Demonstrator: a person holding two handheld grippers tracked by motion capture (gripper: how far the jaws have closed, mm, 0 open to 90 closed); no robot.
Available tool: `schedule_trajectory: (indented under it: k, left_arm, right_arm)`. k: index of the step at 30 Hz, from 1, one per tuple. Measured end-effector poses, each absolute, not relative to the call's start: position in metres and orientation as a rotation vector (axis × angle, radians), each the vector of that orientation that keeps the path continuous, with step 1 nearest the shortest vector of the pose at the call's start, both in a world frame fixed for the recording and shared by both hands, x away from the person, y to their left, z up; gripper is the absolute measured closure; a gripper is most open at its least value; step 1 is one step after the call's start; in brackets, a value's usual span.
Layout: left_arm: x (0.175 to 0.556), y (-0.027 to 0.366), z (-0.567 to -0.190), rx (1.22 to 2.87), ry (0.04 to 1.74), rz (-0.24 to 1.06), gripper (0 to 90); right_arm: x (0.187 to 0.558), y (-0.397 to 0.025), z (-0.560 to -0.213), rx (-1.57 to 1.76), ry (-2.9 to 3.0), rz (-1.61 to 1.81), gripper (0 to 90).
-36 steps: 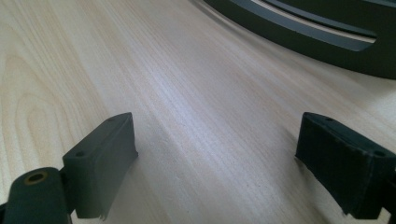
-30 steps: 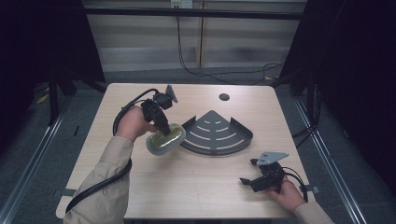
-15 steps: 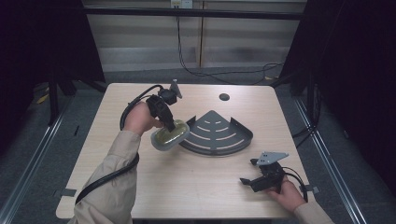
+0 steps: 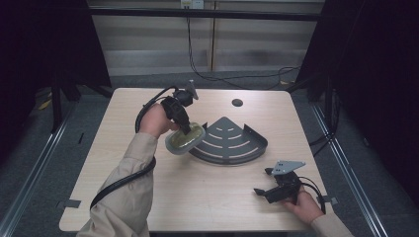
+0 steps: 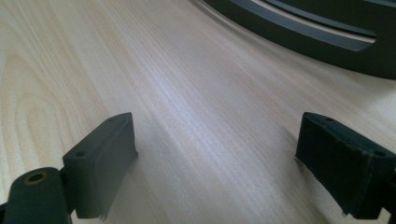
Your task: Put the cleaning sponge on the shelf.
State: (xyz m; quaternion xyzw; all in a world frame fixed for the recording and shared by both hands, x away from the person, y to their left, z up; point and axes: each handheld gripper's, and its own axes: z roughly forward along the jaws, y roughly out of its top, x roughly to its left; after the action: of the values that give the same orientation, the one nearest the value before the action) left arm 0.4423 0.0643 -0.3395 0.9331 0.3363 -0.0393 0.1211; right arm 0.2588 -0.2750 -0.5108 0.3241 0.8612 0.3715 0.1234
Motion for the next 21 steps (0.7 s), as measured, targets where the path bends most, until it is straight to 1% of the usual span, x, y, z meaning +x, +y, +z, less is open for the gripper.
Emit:
schedule_trajectory:
  k: [11, 21]
  left_arm:
    - [0.451, 0.056, -0.342, 2.703, 1.009, -0.099, 71.4]
    - [0.458, 0.047, -0.343, 2.712, 0.999, -0.083, 71.4]
  right_arm:
    - [0.259, -0.275, -0.511, 0.945, 2.512, 1.083, 11.3]
    - [0.259, -0.275, -0.511, 0.945, 2.512, 1.084, 11.4]
